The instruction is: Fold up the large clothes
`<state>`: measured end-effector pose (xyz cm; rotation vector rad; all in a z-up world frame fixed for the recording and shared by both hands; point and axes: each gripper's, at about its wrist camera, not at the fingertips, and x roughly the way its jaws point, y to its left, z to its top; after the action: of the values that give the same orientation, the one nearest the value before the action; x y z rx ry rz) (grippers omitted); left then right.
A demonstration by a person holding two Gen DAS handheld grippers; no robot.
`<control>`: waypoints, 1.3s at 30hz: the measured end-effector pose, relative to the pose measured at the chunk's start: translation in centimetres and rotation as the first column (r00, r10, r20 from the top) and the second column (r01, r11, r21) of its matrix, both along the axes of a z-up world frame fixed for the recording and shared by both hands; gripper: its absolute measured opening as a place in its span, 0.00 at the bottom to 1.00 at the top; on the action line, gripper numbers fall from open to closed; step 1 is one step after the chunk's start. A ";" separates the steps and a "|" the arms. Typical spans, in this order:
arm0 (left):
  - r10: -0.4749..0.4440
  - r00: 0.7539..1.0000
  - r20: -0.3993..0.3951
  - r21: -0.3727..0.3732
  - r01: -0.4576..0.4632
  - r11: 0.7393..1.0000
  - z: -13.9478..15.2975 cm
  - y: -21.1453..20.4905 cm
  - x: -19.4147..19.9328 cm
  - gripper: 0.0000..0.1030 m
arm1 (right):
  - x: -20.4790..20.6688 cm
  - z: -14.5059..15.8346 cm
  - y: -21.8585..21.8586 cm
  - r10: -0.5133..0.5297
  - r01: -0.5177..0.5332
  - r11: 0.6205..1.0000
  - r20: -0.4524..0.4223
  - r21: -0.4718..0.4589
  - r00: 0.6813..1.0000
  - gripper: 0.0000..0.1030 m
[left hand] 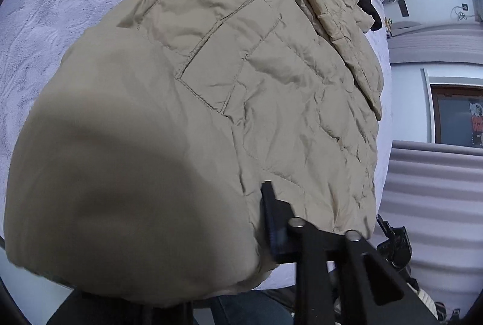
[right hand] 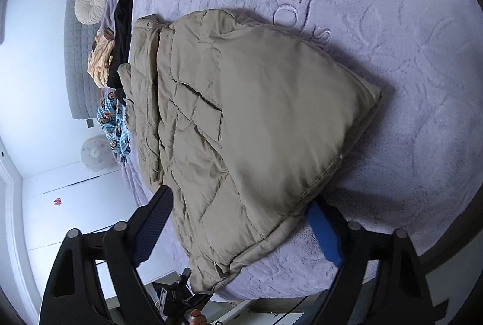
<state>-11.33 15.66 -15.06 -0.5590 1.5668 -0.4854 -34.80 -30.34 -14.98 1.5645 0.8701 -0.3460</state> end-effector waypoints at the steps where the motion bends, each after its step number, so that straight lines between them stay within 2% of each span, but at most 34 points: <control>1: -0.003 1.000 0.020 -0.002 0.003 1.000 0.3 0.0 0.0 0.14 | 0.1 -0.2 0.0 0.006 -0.006 1.000 -0.015 0.002 1.000 0.67; 2: -0.008 0.999 0.045 -0.004 0.008 1.000 0.8 0.0 0.0 0.11 | 0.2 -0.4 0.0 0.011 -0.011 1.000 -0.034 0.001 0.999 0.56; 3: -0.013 0.998 0.065 -0.008 0.013 1.000 1.3 0.0 0.1 0.11 | 0.1 -0.5 -0.1 0.016 -0.016 1.000 -0.044 -0.001 0.999 0.37; 5: -0.018 0.994 0.104 -0.022 0.020 1.000 2.4 0.1 0.3 0.10 | 0.1 -0.5 -0.1 0.020 -0.020 1.000 -0.047 -0.009 0.999 0.11; 13: -0.014 0.969 0.247 -0.026 0.022 0.999 7.7 0.1 1.9 0.09 | 2.0 2.8 -0.2 0.116 -0.115 0.987 -0.001 -0.110 0.993 0.08; 22: 0.027 0.922 0.387 -0.044 -0.010 0.999 14.4 -1.7 5.8 0.09 | 8.4 10.0 -2.5 0.289 -0.258 0.918 0.064 -0.302 0.955 0.07; 26: 0.048 0.894 0.446 -0.037 -0.036 0.999 16.7 -3.1 8.4 0.09 | 12.0 13.1 -3.9 0.355 -0.298 0.871 0.081 -0.391 0.931 0.06; 29: 0.067 0.877 0.475 -0.009 -0.071 0.997 17.5 -4.2 10.2 0.09 | 15.1 15.1 -4.6 0.415 -0.342 0.819 0.064 -0.461 0.908 0.06; 33: 0.101 0.852 0.514 -0.009 -0.112 0.994 18.4 -5.4 12.6 0.09 | 19.4 16.9 -5.5 0.492 -0.390 0.748 0.053 -0.537 0.869 0.06; 35: 0.111 0.846 0.522 -0.011 -0.124 0.992 18.6 -6.0 13.9 0.09 | 21.7 17.6 -5.9 0.523 -0.406 0.710 0.043 -0.576 0.852 0.06; 39: 0.095 0.840 0.534 0.001 -0.112 0.994 18.5 -7.2 17.5 0.09 | 25.7 18.5 -6.6 0.544 -0.415 0.671 0.026 -0.614 0.839 0.06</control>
<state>6.22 8.42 3.47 -0.4318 1.0005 -0.4822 -9.10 -36.92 3.56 0.7245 0.8692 -0.0426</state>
